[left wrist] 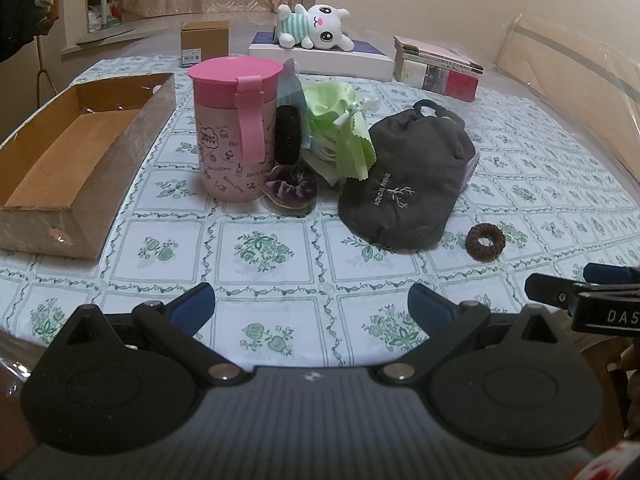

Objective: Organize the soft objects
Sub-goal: 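Grasp the brown hair tie with the right gripper while the left gripper approaches the grey bag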

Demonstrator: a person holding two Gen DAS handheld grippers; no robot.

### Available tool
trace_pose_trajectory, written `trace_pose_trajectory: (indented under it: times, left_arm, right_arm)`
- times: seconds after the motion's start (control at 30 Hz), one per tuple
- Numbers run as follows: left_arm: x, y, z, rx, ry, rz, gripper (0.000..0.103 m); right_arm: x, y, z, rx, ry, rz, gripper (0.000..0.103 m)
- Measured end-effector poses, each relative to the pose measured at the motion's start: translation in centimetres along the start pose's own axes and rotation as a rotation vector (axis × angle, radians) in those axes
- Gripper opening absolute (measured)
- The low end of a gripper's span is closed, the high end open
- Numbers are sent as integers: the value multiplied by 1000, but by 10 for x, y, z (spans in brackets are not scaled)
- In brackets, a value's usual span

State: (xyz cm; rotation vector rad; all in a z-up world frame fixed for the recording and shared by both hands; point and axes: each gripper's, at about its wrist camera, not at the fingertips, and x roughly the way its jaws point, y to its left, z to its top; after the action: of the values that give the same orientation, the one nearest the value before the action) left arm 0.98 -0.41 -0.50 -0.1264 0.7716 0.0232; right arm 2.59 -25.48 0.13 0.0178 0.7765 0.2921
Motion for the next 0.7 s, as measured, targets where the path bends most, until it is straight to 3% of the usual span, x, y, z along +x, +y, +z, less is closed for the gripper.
trace_pose_trajectory:
  times: [0.6, 0.7]
  left_arm:
    - [69, -15, 36, 30, 1, -126, 98]
    - [79, -20, 41, 48, -1, -139, 98]
  right_arm:
    - [74, -14, 17, -196, 0, 56, 102]
    - [89, -15, 20, -213, 15, 66, 92]
